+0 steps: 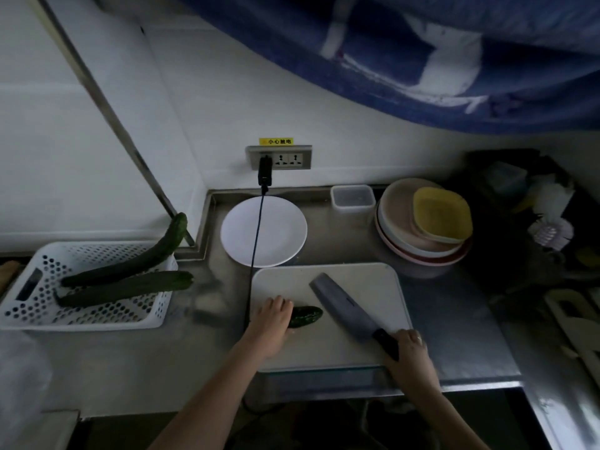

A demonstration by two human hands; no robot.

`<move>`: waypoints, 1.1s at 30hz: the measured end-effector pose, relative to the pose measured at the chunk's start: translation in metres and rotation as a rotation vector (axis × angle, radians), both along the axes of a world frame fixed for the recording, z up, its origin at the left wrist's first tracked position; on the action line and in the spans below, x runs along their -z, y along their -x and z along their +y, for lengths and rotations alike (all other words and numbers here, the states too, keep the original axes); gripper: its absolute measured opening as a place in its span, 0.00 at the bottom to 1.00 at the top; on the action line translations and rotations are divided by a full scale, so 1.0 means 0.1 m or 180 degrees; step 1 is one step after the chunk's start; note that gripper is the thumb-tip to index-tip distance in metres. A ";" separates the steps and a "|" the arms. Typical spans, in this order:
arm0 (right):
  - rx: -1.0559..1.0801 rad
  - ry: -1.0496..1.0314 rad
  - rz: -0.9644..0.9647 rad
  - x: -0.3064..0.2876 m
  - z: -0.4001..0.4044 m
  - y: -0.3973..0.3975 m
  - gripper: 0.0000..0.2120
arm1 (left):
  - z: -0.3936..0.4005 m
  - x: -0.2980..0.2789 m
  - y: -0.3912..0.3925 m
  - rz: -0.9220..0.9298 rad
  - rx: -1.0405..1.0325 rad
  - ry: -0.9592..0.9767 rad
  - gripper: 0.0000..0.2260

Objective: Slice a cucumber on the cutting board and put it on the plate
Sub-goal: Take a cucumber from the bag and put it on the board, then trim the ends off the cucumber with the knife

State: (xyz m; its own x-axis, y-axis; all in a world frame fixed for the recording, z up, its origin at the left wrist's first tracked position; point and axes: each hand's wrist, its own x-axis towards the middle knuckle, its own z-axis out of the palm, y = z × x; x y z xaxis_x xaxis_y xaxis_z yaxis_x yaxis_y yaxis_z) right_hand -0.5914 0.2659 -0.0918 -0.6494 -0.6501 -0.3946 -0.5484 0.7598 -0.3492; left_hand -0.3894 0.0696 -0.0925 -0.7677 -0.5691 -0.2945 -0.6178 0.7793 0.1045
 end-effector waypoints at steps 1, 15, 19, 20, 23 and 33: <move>0.0142 0.0118 -0.0183 -0.05 -0.01 0.01 0.12 | 0.01 0.01 0.00 0.0009 -0.0007 0.0016 0.19; 0.0627 0.1027 -0.0287 -0.21 -0.22 -0.28 0.12 | -0.06 -0.01 0.60 0.0093 0.0512 -0.0127 0.17; 0.0593 0.0775 -0.0389 -0.11 -0.28 -0.41 0.10 | -0.10 0.04 0.62 0.0034 0.0714 -0.0046 0.21; 0.0615 0.0718 -0.0360 -0.09 -0.28 -0.44 0.09 | -0.11 0.06 0.63 0.0088 0.0805 0.0023 0.23; 0.0662 0.0563 -0.0436 -0.04 -0.30 -0.47 0.09 | -0.14 0.06 0.70 0.0513 0.1230 0.0171 0.24; 0.0905 0.0608 -0.0295 -0.13 -0.29 -0.42 0.06 | -0.10 0.21 1.06 0.1144 0.2413 0.0358 0.10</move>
